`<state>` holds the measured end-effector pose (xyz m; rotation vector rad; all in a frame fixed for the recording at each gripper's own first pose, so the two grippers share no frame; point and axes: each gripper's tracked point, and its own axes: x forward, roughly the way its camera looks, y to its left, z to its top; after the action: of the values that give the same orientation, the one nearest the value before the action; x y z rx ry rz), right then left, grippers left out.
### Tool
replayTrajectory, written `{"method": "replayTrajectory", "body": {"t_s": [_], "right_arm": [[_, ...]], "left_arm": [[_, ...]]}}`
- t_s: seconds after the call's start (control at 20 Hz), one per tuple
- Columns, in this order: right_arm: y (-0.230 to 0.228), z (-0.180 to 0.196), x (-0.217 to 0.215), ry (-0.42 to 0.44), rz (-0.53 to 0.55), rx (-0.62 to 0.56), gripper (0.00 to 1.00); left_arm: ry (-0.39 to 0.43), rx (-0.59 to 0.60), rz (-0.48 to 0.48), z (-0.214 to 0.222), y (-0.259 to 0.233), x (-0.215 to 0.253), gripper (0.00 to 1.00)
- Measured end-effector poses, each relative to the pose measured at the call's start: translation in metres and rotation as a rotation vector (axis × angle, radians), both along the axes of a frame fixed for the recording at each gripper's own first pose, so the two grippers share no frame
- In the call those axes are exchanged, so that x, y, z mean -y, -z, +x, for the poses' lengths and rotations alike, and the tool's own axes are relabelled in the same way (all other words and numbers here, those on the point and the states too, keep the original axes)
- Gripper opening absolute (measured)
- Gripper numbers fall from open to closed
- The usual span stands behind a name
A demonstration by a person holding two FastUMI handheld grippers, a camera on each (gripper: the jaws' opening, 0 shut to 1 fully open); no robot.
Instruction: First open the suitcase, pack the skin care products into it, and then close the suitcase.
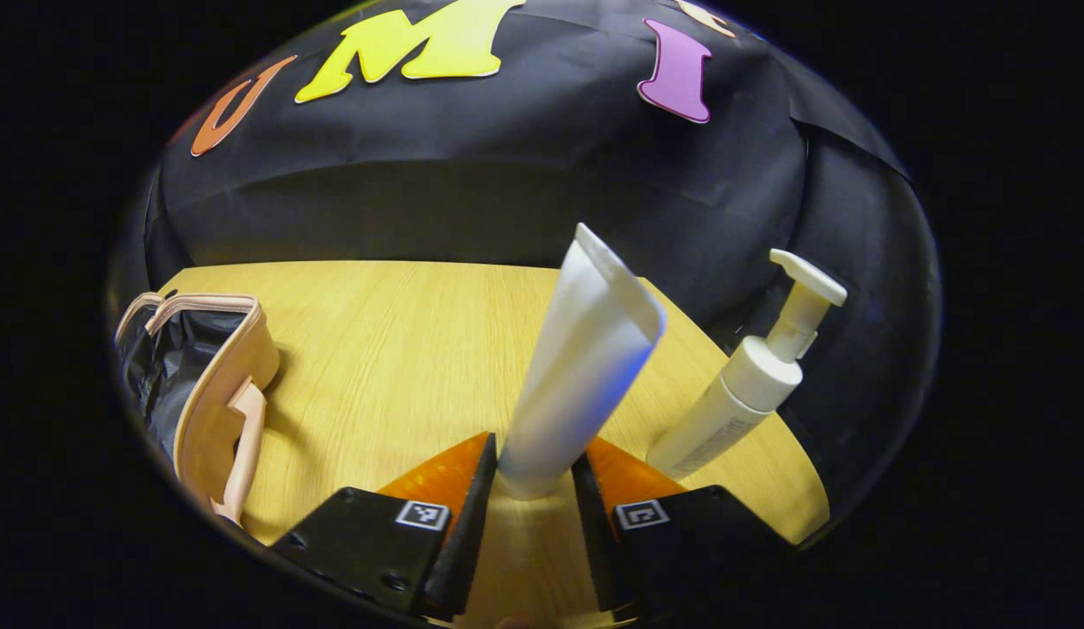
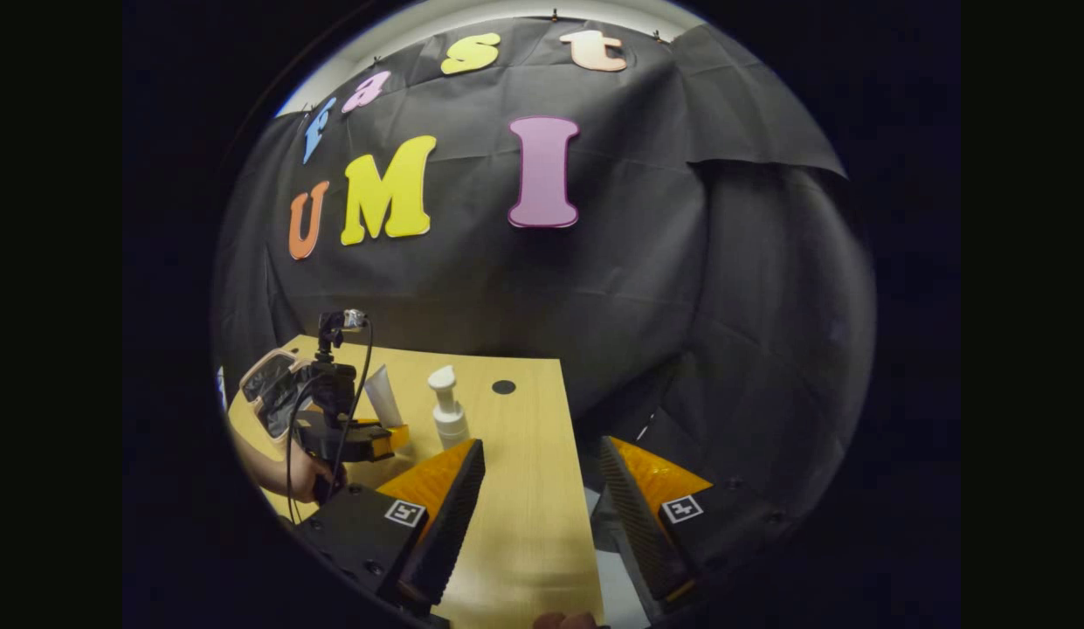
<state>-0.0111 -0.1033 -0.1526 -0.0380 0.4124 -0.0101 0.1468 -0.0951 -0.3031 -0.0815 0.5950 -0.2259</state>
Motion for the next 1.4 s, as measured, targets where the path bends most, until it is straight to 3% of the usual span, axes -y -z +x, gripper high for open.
{"method": "replayTrajectory", "body": {"t_s": [0.05, 0.1, 0.2, 0.25, 0.5, 0.8, 1.15, 1.2, 1.25, 1.3, 1.4], "right_arm": [[0.004, 0.001, -0.004, -0.012, 0.005, -0.004, 0.79], [0.010, 0.003, -0.007, -0.024, 0.010, -0.009, 0.80], [0.030, 0.009, -0.016, -0.046, 0.041, -0.035, 0.79], [0.040, 0.012, -0.022, -0.052, 0.056, -0.052, 0.79], [0.075, 0.047, -0.060, -0.095, 0.106, -0.064, 0.78], [0.131, 0.096, -0.103, -0.150, 0.106, -0.132, 0.80], [0.170, 0.138, -0.121, -0.126, 0.120, -0.185, 0.79], [0.172, 0.144, -0.122, -0.118, 0.115, -0.188, 0.77], [0.173, 0.148, -0.122, -0.114, 0.115, -0.188, 0.67], [0.177, 0.149, -0.122, -0.113, 0.109, -0.198, 0.62], [0.181, 0.151, -0.121, -0.108, 0.092, -0.210, 0.57]], "left_arm": [[0.007, 0.002, 0.017, 0.000, -0.001, 0.000, 0.49], [-0.002, 0.007, 0.041, 0.000, -0.002, -0.006, 0.55], [-0.005, 0.025, 0.016, 0.000, -0.009, -0.006, 0.41], [-0.006, 0.040, 0.003, -0.001, -0.016, -0.006, 0.39], [-0.014, 0.076, 0.003, -0.025, -0.053, -0.026, 0.38], [-0.056, 0.073, -0.012, -0.086, -0.097, -0.066, 0.38], [-0.188, 0.032, -0.007, -0.138, -0.113, -0.130, 0.38], [-0.212, 0.030, -0.011, -0.141, -0.116, -0.143, 0.38], [-0.232, 0.029, -0.016, -0.144, -0.119, -0.155, 0.38], [-0.250, 0.029, -0.007, -0.145, -0.121, -0.169, 0.38], [-0.285, 0.024, 0.011, -0.149, -0.124, -0.199, 0.38]]}}
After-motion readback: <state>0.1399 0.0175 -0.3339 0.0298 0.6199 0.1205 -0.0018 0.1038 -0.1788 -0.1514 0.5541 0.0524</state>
